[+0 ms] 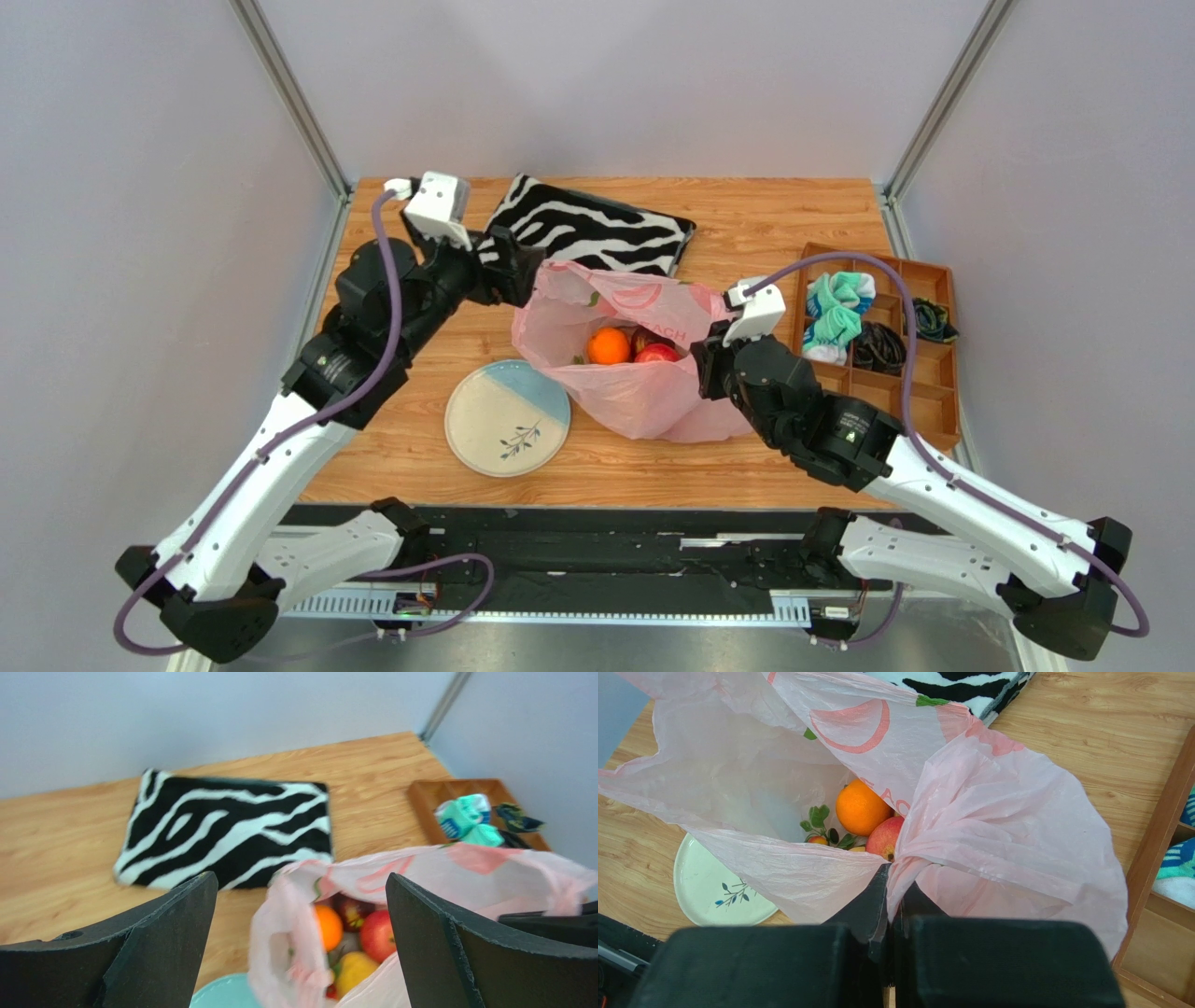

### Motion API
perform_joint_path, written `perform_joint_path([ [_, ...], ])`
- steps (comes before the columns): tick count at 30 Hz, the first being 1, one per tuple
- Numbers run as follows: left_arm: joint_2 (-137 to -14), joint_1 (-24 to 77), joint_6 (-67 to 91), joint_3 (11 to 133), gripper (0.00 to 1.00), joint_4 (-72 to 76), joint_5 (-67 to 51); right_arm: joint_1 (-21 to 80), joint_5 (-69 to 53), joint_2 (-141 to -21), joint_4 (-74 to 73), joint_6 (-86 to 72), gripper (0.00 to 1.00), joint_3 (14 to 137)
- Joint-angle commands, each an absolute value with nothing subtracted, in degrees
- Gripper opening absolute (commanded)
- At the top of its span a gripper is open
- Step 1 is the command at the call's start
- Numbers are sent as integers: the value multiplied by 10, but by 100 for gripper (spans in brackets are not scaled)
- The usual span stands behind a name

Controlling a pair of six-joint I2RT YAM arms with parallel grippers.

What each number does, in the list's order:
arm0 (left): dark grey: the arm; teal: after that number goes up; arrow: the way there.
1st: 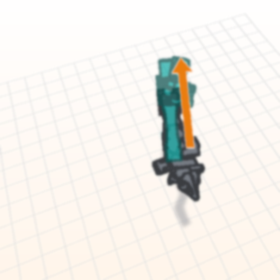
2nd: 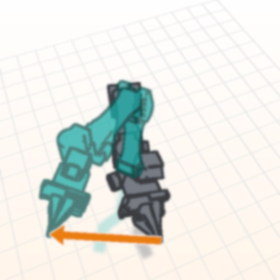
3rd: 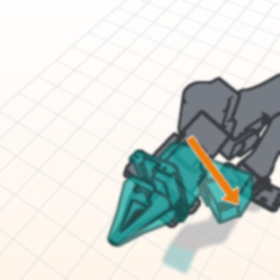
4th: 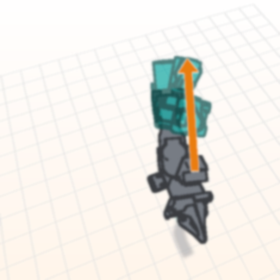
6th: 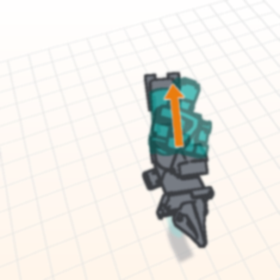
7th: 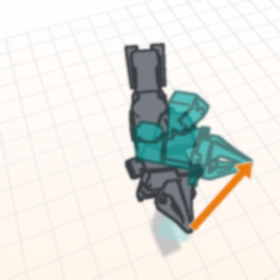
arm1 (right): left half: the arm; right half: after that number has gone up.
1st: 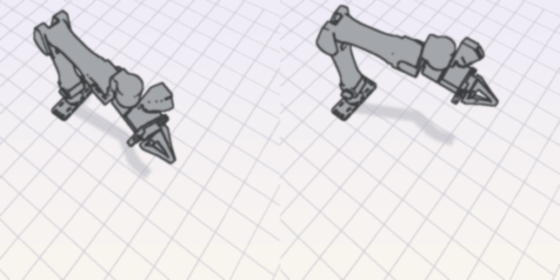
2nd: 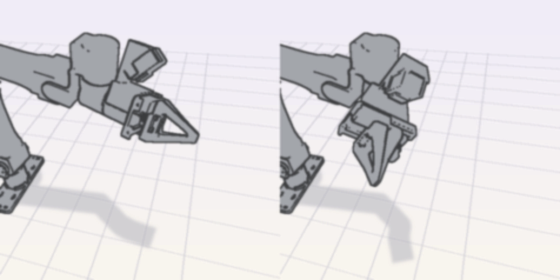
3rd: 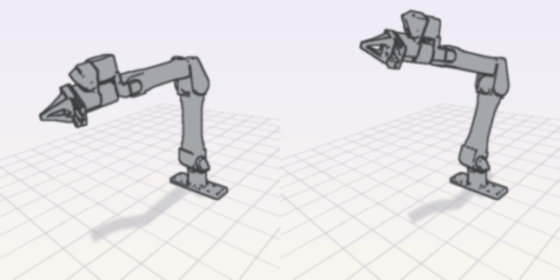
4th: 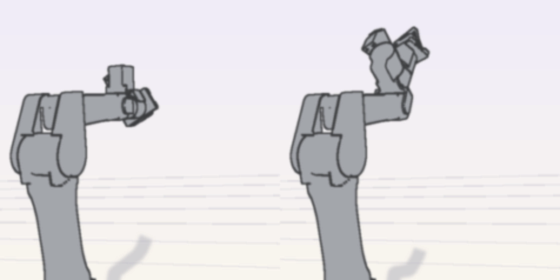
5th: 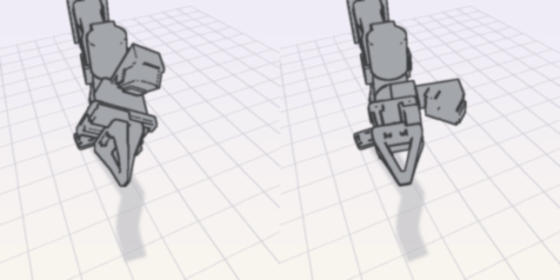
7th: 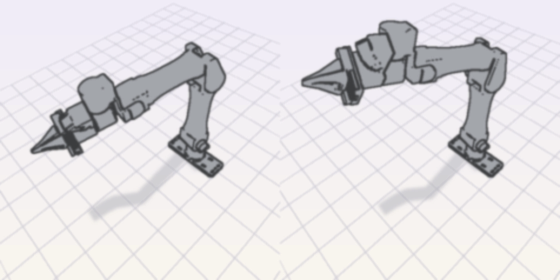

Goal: Place the fruits into the plastic bag

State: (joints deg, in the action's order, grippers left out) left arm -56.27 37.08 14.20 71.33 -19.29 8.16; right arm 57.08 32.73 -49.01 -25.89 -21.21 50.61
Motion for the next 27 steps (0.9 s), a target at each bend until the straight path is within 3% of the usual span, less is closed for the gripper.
perform_joint_path([
  [1, -527, 332, 162, 671, 98, -257, 45, 570, 337, -492, -245, -219, 0, 521],
  [11, -526, 329, 190, 610, 91, -278, -61, 571, 334, -500, -251, -222, 0, 526],
  [14, -544, 329, 188, 606, 80, -275, -60, 570, 331, -499, -251, -221, 0, 527],
  [17, -568, 329, 191, 602, 60, -263, -62, 564, 317, -504, -248, -221, 0, 529],
  [18, -581, 329, 192, 602, 41, -258, -66, 551, 298, -509, -245, -222, 0, 529],
  [21, -608, 329, 200, 623, 0, -233, -64, 505, 237, -520, -234, -215, 0, 540],
  [23, -639, 327, 198, 654, 0, -222, -63, 474, 201, -526, -229, -199, 0, 575],
  [27, -719, 322, 193, 846, 0, -230, -92, 355, 71, -543, -246, -158, 0, 699],
])
